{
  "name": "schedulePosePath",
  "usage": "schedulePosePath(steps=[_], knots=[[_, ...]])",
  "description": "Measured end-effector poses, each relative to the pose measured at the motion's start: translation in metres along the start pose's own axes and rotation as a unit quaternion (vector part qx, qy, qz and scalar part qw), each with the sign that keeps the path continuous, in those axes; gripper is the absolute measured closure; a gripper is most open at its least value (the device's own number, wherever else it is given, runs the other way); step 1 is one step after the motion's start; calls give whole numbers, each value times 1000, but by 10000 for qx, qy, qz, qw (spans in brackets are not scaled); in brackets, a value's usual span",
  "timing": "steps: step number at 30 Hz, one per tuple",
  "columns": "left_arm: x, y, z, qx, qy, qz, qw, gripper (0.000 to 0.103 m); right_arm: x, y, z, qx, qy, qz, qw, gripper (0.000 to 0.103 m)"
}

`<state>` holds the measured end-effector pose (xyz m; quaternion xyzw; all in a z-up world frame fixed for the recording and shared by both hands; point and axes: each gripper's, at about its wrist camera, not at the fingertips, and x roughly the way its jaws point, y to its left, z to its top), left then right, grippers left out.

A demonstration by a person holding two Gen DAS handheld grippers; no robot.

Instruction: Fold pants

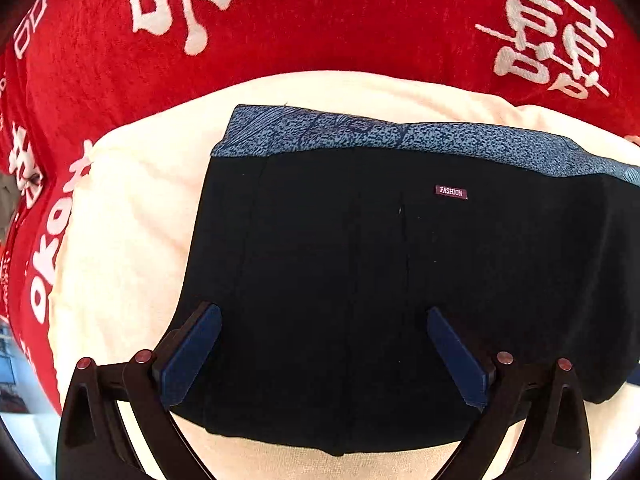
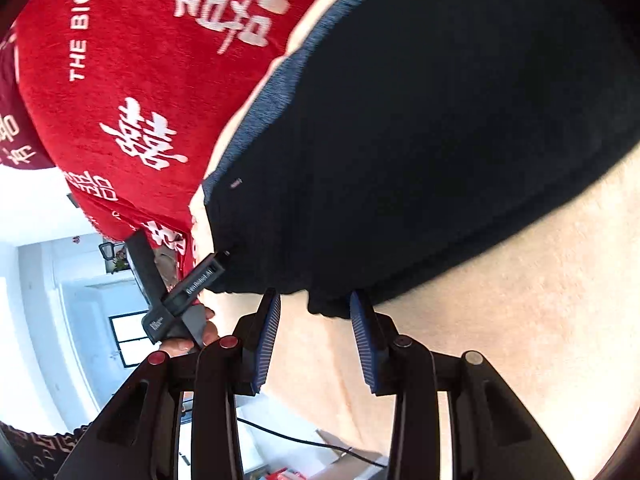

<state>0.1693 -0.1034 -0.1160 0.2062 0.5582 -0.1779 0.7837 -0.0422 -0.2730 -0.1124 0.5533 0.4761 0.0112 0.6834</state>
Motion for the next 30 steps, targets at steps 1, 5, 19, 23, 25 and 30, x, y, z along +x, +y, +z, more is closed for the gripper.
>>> schedulePosePath(steps=[1,5,19,23,25,30], knots=[[-1,4,-2,-28,-26,-76,10000,0,-1,-1,2,2,-18,17,10000,61],[5,17,-2,5,-79,-284,9996,0,8,-14,13,297,34,98,9995,61],[9,27,4,219,61,-266,9994,0,9,-17,-5,-15,68,-801,9968,96],[-12,13,6,223,197,-119,9995,0,-17,-16,-3,-172,296,-1048,9939,90],[-30,-8,5,285,45,-359,9989,0,-43,-4,6,-598,53,-1325,9894,85],[-33,-94,17,421,-56,-1137,9926,0,-72,14,65,-1577,-590,-2272,9592,75]])
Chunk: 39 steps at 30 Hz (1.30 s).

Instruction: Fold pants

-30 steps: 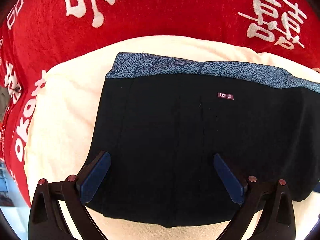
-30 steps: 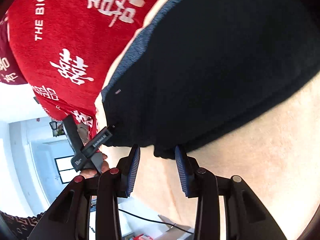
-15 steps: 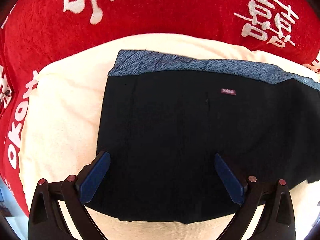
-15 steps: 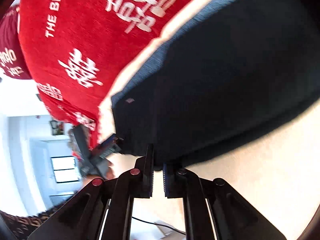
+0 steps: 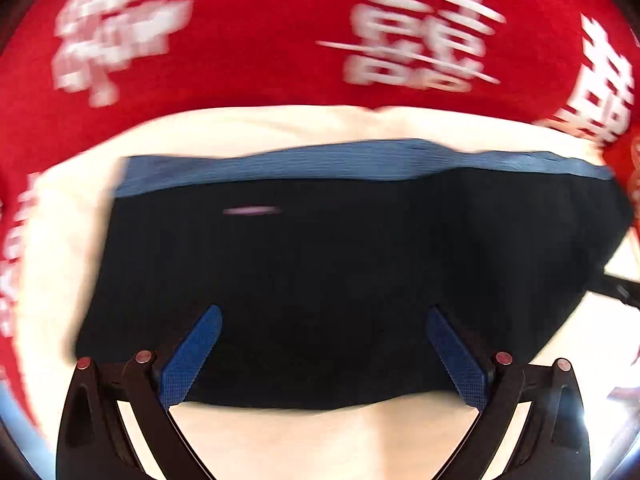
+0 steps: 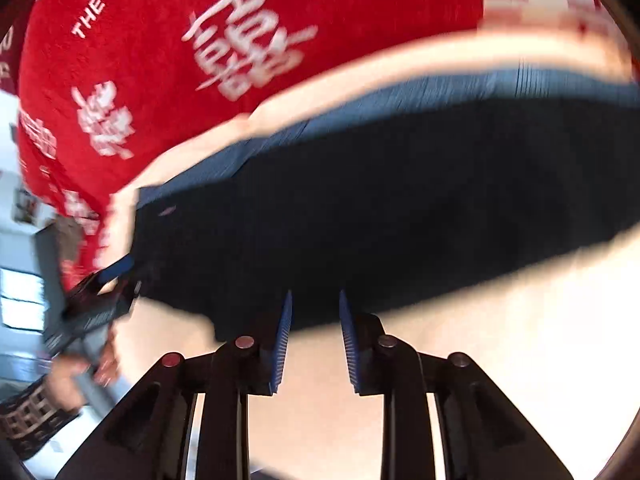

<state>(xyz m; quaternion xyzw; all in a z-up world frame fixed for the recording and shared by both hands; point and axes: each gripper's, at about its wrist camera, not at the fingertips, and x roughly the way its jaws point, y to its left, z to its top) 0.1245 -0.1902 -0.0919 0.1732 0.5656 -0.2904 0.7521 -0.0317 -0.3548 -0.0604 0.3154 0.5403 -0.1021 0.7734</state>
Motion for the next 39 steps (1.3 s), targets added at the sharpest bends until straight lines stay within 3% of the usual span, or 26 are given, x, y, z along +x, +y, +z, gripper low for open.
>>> schedulePosePath(steps=[2,3,4,5,8,10,14,17,19,21,22,24,26,29,31,34,39], knots=[[23,-29,1,136,137,12,9998,0,17,-19,10,-88,189,-427,9989,76],[40,-41,-6,278,322,169,9990,0,25,-30,7,25,341,-377,9987,76],[47,-46,-20,343,326,333,9983,0,21,-35,3,107,159,-191,9996,76],[42,-44,-26,243,34,332,9991,0,15,-41,-4,235,68,-43,9997,76],[36,-38,-24,188,342,372,9985,0,4,-45,-11,484,339,50,9982,76],[29,-38,-8,187,412,343,9984,0,-7,-42,-4,362,200,219,9989,76],[19,-62,46,378,-166,211,9989,0,-12,-39,49,-138,-210,129,9996,76],[47,-80,78,350,-226,253,9988,0,13,-49,87,-129,-180,101,9997,76],[76,-84,87,307,-143,609,9976,0,34,-58,100,-180,-75,-94,9998,77],[90,-74,96,67,-300,597,9977,0,43,-70,112,-156,-230,-235,9993,84],[94,-69,99,13,-336,764,9965,0,42,-76,117,-139,-345,-280,9989,86],[100,-55,106,-28,-355,954,9948,0,39,-92,128,-133,-589,-766,9952,86],[107,-37,110,-134,-204,1295,9913,0,37,-110,137,-33,-673,-880,9938,86],[95,-12,110,-454,-120,1430,9886,0,25,-136,147,275,-632,-1246,9898,81],[72,-4,102,-593,-258,1318,9892,0,5,-147,143,568,-710,-1101,9898,80],[38,-15,79,-406,-339,1168,9917,0,-24,-150,119,698,-749,-885,9908,72],[22,-76,36,225,-56,758,9969,0,-49,-142,49,683,-571,-897,9920,52]])
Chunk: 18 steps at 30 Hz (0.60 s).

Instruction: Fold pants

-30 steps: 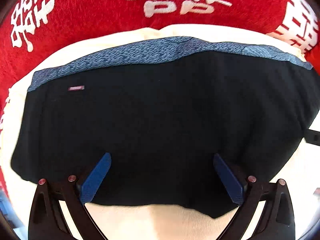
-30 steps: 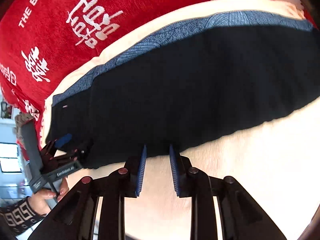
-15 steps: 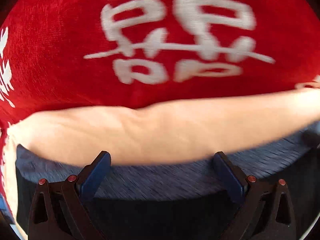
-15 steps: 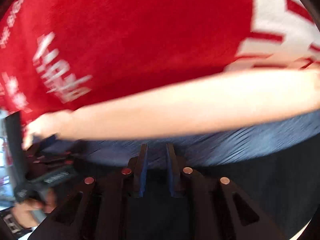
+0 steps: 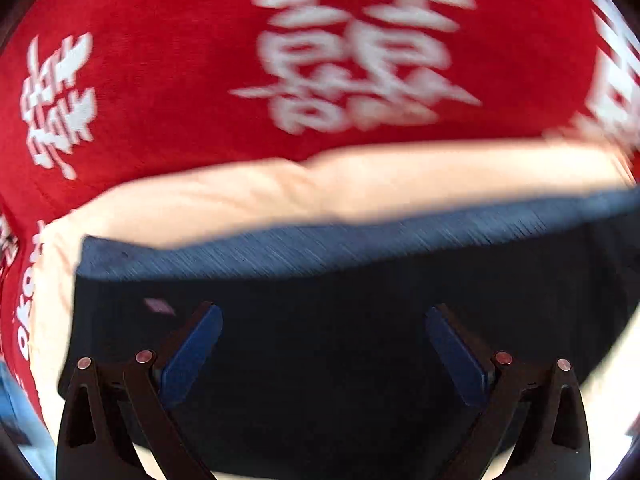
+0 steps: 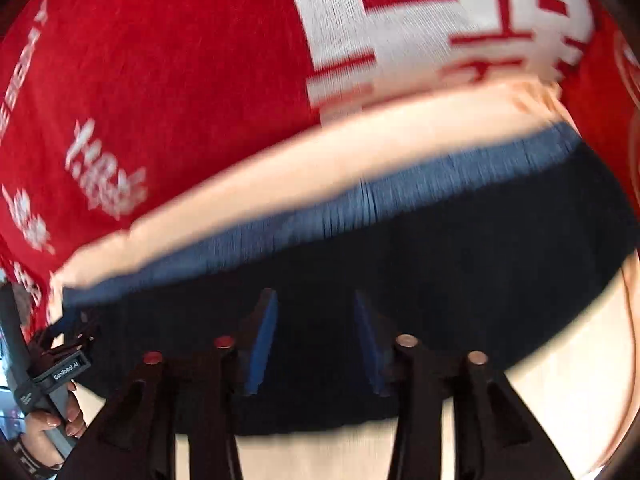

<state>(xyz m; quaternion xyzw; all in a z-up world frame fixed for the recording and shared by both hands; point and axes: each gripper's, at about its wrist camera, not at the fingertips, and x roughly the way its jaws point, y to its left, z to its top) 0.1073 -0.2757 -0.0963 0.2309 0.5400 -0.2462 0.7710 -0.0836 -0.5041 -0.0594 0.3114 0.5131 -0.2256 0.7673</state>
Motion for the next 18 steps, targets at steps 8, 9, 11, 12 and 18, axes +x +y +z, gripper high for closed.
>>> schedulePosePath(steps=[8,9,11,12,18], knots=[[9,-52,-27,613,409,346,9967,0,-18,-41,-59,1101,-172,0,9938,49],[10,-56,-22,677,553,400,9954,0,-21,-49,-67,1373,-172,146,9903,49],[3,-66,-9,909,716,511,9920,0,-23,-58,-89,1772,-154,428,9831,49],[-2,-71,-6,1059,675,554,9905,0,-28,-63,-98,1924,-174,490,9799,49],[-36,-131,9,1738,346,464,9831,0,-39,-67,-129,2449,-280,698,9666,49]])
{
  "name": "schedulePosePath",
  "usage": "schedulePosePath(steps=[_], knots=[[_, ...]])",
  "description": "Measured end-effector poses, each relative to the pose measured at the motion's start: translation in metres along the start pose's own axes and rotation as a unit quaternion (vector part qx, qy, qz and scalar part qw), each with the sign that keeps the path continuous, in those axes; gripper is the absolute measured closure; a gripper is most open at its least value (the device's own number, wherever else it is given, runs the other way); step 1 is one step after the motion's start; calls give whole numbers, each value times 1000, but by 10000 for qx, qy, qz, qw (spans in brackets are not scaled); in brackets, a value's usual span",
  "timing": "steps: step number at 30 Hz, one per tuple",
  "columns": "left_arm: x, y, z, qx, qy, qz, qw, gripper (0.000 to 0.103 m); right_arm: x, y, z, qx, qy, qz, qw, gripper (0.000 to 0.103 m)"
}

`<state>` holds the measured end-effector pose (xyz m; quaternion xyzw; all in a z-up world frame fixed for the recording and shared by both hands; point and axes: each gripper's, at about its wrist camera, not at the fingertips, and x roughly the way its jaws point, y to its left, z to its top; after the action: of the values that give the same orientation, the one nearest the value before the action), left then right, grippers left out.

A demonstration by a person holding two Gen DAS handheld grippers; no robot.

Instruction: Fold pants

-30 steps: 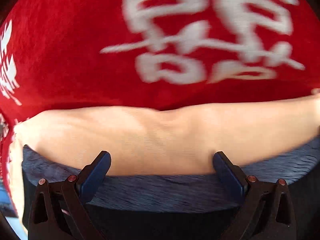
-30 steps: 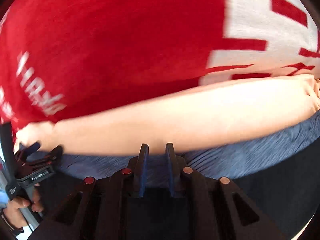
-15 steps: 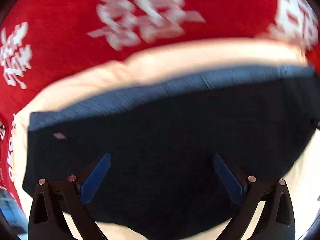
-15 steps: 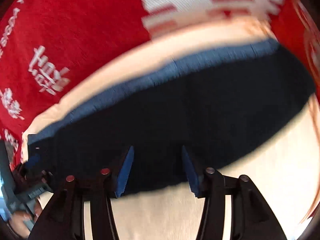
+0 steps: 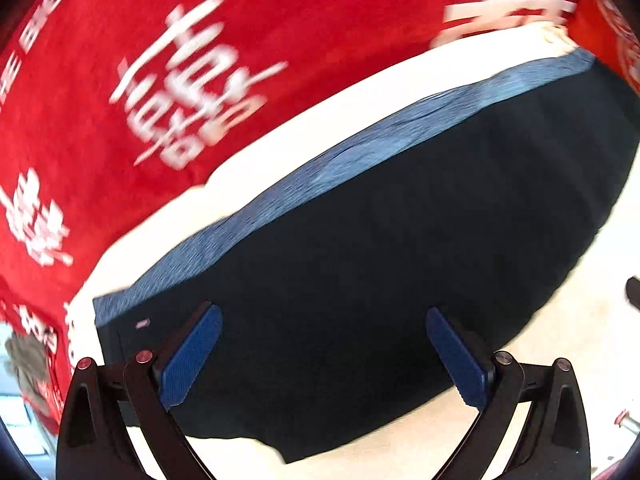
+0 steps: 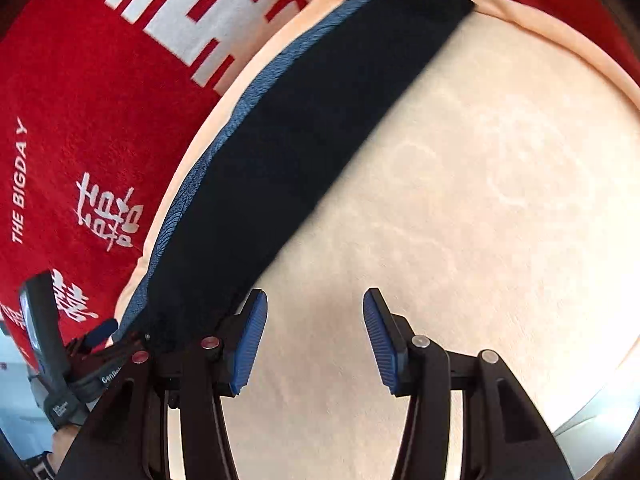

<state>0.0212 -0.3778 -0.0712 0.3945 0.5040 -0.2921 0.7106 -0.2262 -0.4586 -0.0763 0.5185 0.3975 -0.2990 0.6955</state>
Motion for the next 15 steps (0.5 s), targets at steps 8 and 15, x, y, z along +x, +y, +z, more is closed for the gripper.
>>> schedulePosePath(steps=[8,15], knots=[[-22,-81,22,598,-45,-149,9981,0,-19,-28,3,471,-177,76,9987,47],[-21,-99,28,577,19,-96,9983,0,-27,-46,16,619,-170,93,9979,47]])
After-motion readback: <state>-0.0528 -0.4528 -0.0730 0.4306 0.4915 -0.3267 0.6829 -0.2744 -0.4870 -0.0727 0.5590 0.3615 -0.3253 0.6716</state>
